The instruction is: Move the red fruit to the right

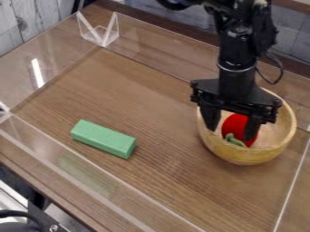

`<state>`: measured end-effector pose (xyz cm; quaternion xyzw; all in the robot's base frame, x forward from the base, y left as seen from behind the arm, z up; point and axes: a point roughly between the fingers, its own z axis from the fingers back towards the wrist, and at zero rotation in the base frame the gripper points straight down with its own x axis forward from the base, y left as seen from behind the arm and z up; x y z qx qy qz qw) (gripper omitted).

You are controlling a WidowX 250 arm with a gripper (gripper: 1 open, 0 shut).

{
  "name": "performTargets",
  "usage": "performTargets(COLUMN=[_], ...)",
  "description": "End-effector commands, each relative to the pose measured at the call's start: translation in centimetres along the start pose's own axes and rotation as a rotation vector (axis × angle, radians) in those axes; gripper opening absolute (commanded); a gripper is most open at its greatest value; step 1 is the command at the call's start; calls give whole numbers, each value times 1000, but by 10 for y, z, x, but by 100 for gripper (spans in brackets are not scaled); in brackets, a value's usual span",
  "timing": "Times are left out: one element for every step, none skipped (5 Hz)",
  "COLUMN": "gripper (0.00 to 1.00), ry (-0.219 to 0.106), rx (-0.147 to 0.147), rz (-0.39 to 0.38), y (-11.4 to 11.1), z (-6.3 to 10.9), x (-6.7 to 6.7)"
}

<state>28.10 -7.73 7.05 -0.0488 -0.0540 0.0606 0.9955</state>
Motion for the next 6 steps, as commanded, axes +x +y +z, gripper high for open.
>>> performTargets(gripper=[0, 0, 0, 0, 0, 0], ry=[-66, -64, -61, -58, -54, -51], rx=[-25, -20, -13, -7, -1, 5], rz=[6, 8, 10, 12, 14, 16], y=[0, 1, 1, 2, 2, 3], z=[21, 19, 15, 11, 8, 4], x=[10, 10, 10, 10, 10, 10])
